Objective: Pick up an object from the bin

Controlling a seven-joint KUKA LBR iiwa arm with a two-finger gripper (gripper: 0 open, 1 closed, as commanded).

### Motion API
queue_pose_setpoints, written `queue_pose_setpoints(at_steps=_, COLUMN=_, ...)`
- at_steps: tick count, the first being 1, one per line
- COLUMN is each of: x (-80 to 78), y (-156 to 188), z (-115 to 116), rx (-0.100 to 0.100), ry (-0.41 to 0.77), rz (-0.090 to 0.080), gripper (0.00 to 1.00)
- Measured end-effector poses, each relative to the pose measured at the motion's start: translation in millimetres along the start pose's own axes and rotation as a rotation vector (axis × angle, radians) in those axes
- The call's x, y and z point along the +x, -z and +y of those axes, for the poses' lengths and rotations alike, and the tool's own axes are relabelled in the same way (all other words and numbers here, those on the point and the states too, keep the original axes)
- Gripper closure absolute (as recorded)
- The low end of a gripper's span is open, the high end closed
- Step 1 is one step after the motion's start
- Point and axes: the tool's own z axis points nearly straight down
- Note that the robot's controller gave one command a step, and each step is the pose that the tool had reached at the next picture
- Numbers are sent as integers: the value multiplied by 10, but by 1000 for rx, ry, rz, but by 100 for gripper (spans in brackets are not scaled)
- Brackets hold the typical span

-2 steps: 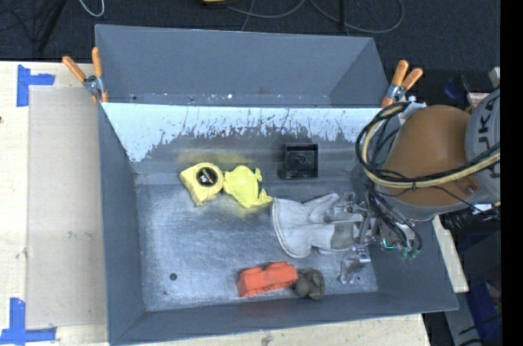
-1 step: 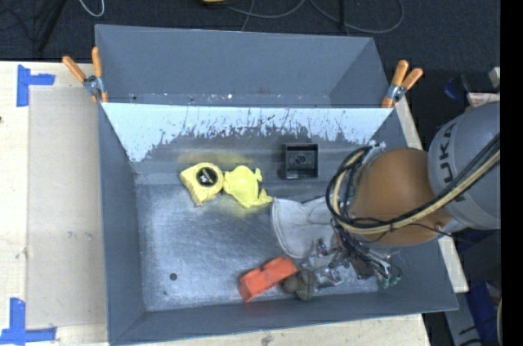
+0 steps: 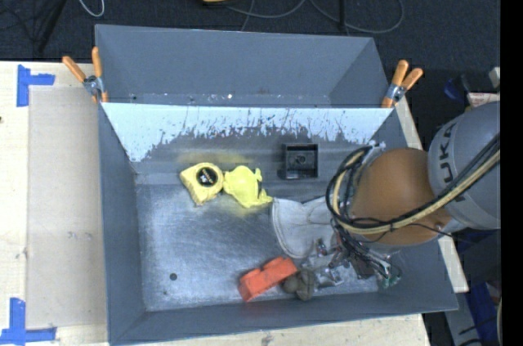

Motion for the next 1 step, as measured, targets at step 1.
queue_pose_setpoints(at_steps=1, x=-75, y=434, z=38, rx=-3, ry=12, rz=10, gripper=100)
